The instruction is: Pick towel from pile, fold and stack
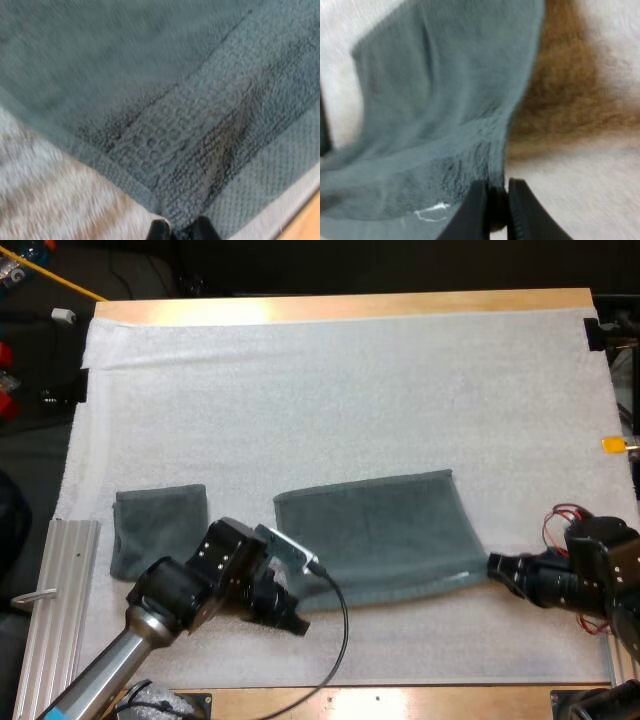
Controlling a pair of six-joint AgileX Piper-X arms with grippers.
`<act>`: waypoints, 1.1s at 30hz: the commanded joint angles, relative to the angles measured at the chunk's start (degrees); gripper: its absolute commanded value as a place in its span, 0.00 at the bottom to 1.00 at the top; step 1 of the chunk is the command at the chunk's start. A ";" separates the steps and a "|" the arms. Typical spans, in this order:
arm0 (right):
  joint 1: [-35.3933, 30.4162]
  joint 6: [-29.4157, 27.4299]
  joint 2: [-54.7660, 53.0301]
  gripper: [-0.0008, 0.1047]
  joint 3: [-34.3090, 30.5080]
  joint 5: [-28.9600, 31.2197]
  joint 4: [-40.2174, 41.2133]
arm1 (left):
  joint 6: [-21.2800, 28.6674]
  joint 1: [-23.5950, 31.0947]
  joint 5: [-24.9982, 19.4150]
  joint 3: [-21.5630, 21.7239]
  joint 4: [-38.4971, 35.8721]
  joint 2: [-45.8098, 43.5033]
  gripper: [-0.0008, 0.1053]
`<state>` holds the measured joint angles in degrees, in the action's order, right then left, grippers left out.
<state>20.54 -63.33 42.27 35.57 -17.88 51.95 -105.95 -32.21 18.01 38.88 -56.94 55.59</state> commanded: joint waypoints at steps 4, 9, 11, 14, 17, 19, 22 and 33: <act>-0.22 4.88 4.42 0.01 0.08 0.99 -7.51 | -1.79 5.04 4.02 0.15 5.80 3.96 0.01; -0.22 11.06 14.48 0.01 0.08 0.99 -20.55 | -3.57 14.56 13.58 0.15 12.96 11.29 0.01; -0.22 13.07 17.69 0.01 0.08 0.99 -24.93 | -4.73 17.30 15.19 0.15 15.03 13.71 0.01; -0.35 16.53 22.89 0.01 0.08 0.99 -30.22 | -5.99 20.59 18.62 0.15 17.81 17.25 0.01; -0.35 18.78 26.79 0.01 0.17 0.99 -34.41 | -6.14 22.45 20.66 0.15 19.65 20.93 0.01; -0.35 18.93 28.79 0.01 0.18 0.99 -36.37 | -6.14 22.61 20.68 0.15 20.67 22.77 0.01; -0.35 19.11 30.79 0.01 0.18 0.99 -38.68 | -6.14 22.61 20.68 0.15 21.94 25.13 0.01; -0.35 19.58 35.82 0.38 0.18 0.95 -45.00 | -8.65 22.61 20.08 0.15 28.25 26.01 0.43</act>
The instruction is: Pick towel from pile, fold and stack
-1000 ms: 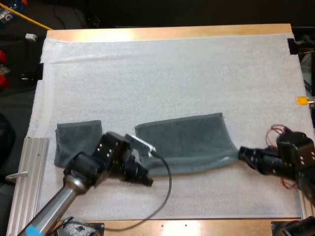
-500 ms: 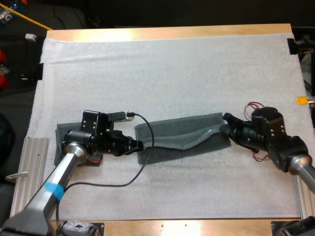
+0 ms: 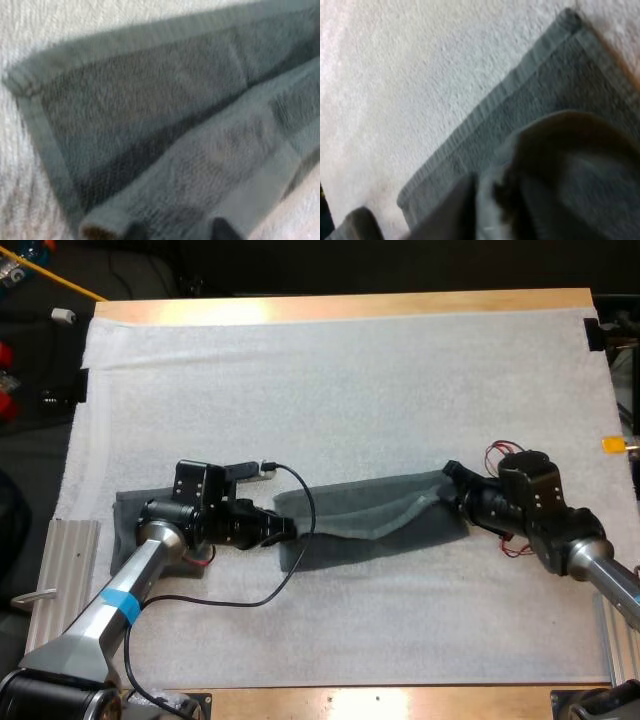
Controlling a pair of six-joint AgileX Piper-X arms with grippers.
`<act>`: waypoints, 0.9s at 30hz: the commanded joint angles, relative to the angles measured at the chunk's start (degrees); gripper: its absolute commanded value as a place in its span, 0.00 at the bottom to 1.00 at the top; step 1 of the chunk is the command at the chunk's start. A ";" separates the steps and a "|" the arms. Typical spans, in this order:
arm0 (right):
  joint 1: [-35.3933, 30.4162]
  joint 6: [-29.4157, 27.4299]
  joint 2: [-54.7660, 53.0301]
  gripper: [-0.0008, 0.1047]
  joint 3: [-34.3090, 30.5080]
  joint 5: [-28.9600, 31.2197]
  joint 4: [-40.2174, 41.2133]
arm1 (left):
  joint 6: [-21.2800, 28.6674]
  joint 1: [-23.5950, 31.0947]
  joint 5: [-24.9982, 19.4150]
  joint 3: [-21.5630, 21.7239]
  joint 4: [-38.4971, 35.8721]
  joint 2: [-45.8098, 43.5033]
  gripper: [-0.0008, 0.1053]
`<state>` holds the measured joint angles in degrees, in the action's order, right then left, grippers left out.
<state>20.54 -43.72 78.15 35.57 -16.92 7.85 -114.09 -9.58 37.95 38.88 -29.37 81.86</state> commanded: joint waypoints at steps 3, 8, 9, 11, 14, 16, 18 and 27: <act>-0.35 0.28 1.56 0.54 0.18 -0.01 -6.12 | -2.90 -0.01 0.13 0.15 4.61 -0.26 0.56; -0.35 2.27 3.57 0.54 0.18 -0.03 -15.19 | -6.97 -0.01 0.13 0.15 11.81 -0.26 0.57; -0.35 2.77 3.99 0.54 0.18 -0.05 -17.64 | -8.42 -0.01 0.35 0.15 13.49 -0.26 0.57; -0.35 3.71 4.38 0.54 0.18 0.41 -20.33 | -10.90 0.18 0.50 0.15 15.63 -0.26 0.57; -0.35 4.95 4.92 0.54 0.30 0.46 -23.68 | -12.59 0.46 0.95 0.15 16.95 -0.26 0.57; -0.35 4.97 5.20 0.54 0.30 0.46 -24.79 | -12.62 0.46 2.49 0.15 16.96 -0.26 0.57; -0.35 4.83 5.31 0.54 0.30 -1.88 -24.91 | -12.48 0.46 4.53 0.15 16.48 -0.26 0.55; -0.22 -6.95 3.14 0.47 0.30 -15.50 -20.72 | -1.14 0.46 1.10 0.15 5.12 -7.25 0.55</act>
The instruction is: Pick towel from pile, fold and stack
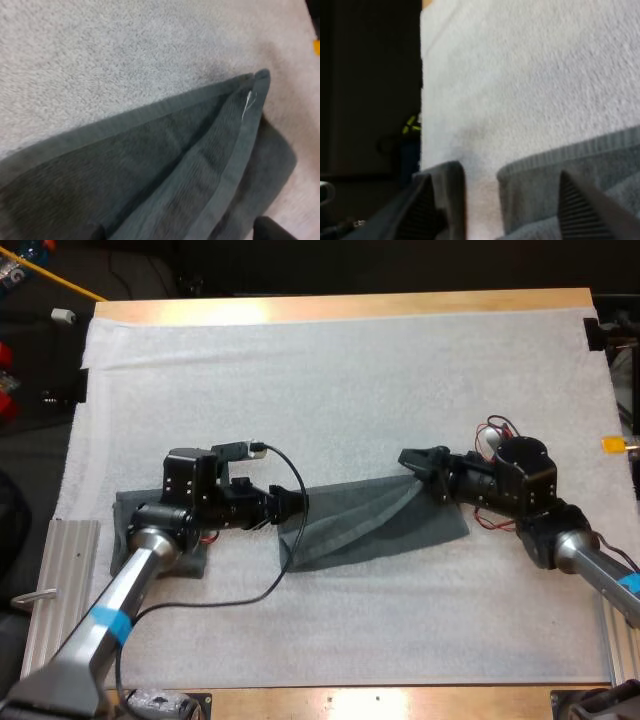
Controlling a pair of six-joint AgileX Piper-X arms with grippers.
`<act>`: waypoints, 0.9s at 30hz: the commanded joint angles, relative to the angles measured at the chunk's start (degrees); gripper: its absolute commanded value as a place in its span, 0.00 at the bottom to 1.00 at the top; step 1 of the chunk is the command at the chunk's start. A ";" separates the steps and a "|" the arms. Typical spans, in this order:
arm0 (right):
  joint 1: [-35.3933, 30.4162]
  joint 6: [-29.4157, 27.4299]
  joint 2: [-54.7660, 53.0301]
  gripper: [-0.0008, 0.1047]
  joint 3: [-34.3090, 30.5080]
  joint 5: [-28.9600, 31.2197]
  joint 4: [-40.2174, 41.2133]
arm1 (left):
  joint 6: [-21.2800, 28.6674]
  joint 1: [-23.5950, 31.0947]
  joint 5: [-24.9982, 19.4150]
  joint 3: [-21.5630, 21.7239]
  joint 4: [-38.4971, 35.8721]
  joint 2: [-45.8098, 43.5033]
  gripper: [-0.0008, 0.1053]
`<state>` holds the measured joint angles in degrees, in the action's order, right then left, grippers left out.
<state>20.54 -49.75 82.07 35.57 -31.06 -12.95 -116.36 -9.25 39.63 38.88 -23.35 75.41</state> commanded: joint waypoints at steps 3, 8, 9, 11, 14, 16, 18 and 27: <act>-0.22 -6.04 -4.15 0.41 0.44 -1.37 3.17 | 6.28 0.13 -3.80 0.15 -6.39 -5.12 0.55; -0.22 -13.55 -9.33 0.26 2.98 -1.37 13.83 | 12.10 0.13 -8.53 0.15 -15.19 -12.33 0.55; -0.22 -15.57 -10.15 0.21 4.17 -1.27 17.04 | 12.93 0.13 -9.46 0.15 -16.94 -14.12 0.55; -0.22 -18.12 -11.18 0.11 5.92 -1.26 22.17 | 13.37 0.13 -10.49 0.15 -18.78 -16.46 0.55; -0.22 -22.97 -12.28 0.01 9.11 -1.26 29.27 | 13.39 0.13 -10.75 0.15 -21.05 -20.58 0.55; -0.22 -25.87 -12.33 0.01 11.03 -0.70 34.47 | 13.39 0.13 -10.75 0.15 -22.57 -23.03 0.55; 0.12 -28.80 -12.33 0.01 13.21 1.18 41.02 | 13.39 0.13 -10.98 0.15 -24.81 -25.56 0.55; 10.86 -39.07 -12.08 0.01 15.74 14.33 53.47 | 13.39 0.13 -11.57 0.15 -30.08 -28.77 0.55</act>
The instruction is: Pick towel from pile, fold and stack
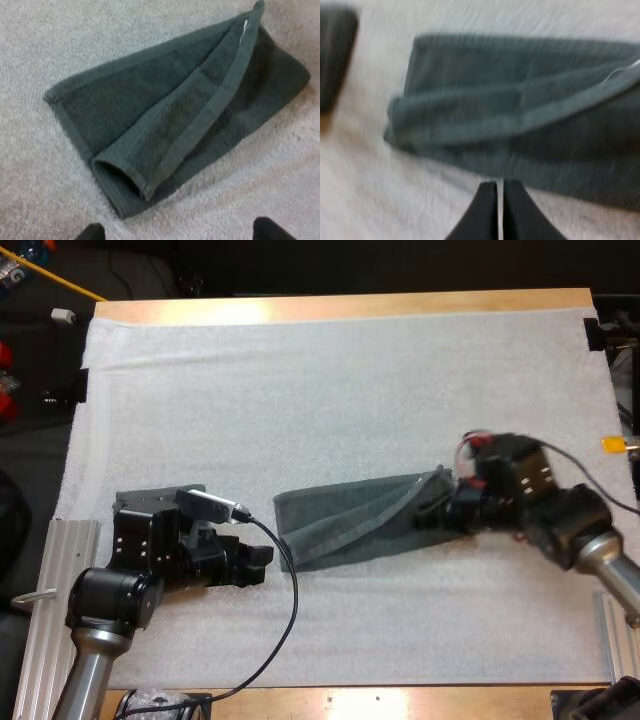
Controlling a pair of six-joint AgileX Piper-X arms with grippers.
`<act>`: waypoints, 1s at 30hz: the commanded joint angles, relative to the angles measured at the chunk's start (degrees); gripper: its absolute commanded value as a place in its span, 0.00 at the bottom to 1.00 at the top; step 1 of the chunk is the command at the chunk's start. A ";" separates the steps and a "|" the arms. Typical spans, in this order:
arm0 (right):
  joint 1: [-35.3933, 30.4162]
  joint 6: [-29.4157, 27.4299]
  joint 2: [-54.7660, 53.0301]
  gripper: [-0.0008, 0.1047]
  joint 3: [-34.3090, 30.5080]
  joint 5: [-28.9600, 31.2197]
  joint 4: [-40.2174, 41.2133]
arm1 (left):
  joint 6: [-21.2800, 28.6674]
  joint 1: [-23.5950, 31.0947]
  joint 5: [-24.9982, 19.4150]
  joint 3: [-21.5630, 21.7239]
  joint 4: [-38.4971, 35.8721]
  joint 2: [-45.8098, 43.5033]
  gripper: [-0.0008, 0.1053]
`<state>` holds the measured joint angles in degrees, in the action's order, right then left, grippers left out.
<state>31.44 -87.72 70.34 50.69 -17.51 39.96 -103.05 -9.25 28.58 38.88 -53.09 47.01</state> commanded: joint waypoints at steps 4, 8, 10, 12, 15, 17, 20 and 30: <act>3.28 -1.00 1.53 0.01 0.63 2.11 1.40 | 0.08 0.13 -0.52 0.15 -1.55 -0.38 0.55; 5.19 -0.85 5.89 0.01 1.37 1.91 2.52 | 0.53 0.13 -0.52 0.15 -2.85 -0.38 0.55; 6.16 -0.85 8.24 0.01 2.44 1.88 2.54 | 1.28 0.13 -0.52 0.15 -3.37 -0.38 0.55; 7.42 -0.85 11.07 0.01 4.15 1.88 2.54 | 2.00 0.13 -0.52 0.15 -4.10 -0.38 0.55; 9.11 -0.85 15.33 0.01 6.50 1.88 2.64 | 2.15 0.13 -0.52 0.15 -4.51 -0.38 0.55; 9.77 -0.85 17.73 0.01 7.71 1.88 3.00 | 2.15 0.13 -0.52 0.15 -4.53 -0.38 0.55; 10.66 -0.85 21.40 0.01 9.49 1.88 3.75 | 2.15 0.13 -0.52 0.15 -4.91 -0.38 0.55; 10.90 -0.85 30.24 0.01 14.23 2.39 4.84 | 2.15 0.13 -0.52 0.15 -5.82 -0.38 0.55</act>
<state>42.36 -87.87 100.70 64.44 -15.16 44.58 -101.17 -9.25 28.58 38.88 -58.63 47.01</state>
